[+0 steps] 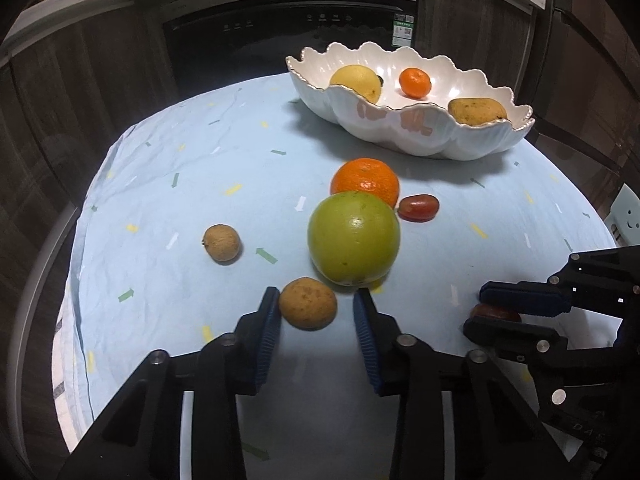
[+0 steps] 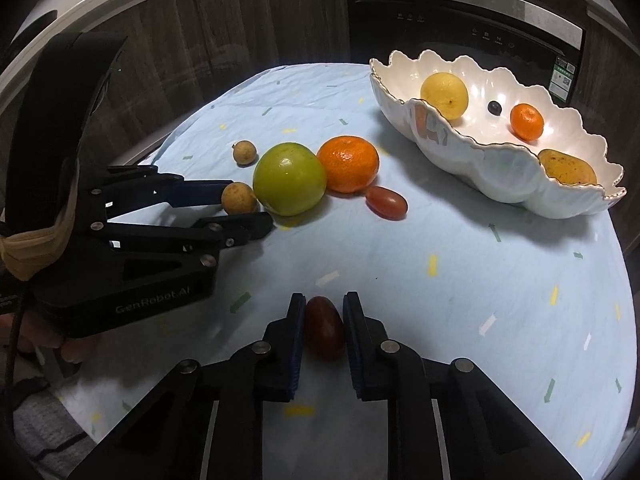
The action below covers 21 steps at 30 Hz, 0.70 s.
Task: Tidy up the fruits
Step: 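Grasp the small brown fruit with the left tool while the right tool grasps a red date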
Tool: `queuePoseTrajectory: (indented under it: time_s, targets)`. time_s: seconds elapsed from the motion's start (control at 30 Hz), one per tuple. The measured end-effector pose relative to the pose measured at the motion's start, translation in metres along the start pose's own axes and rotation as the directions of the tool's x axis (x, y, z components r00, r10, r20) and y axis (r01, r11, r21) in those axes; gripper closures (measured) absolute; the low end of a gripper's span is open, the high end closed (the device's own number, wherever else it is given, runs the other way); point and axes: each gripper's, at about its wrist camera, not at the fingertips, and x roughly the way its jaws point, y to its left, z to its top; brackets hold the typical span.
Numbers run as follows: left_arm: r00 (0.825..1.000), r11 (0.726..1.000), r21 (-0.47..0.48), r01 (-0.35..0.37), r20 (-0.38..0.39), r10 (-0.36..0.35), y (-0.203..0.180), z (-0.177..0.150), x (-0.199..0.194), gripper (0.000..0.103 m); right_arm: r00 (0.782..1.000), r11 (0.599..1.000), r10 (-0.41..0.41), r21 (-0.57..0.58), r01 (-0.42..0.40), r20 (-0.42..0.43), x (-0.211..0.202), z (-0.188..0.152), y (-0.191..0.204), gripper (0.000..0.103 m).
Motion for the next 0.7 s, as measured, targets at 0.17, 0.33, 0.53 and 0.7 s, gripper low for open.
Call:
queuePoseTrajectory:
  time_s: [0.17,0.33,0.53,0.7]
  targets:
    - [1.000,1.000,-0.009,0.001,-0.001,-0.001,0.001,0.000,-0.003,0.075,1.000,1.000,-0.002,-0.003,0.002,0.001,0.000,0.000,0.001,0.084]
    - [1.000,1.000,-0.012,0.006,0.001,-0.006,-0.002,-0.001,-0.009,0.075,1.000,1.000,-0.006,0.004,0.006,0.005,-0.003,0.001,-0.001,0.084]
    - [1.000,1.000,-0.024,0.001,0.013,-0.001,-0.005,-0.001,-0.022,0.075,0.999,1.000,-0.011,0.008,0.010,0.032,-0.014,0.006,-0.003,0.084]
    - [1.000,1.000,-0.026,-0.008,0.025,0.009,-0.008,0.000,-0.033,0.075,0.998,1.000,-0.014,0.008,0.013,0.060,-0.024,0.009,-0.002,0.084]
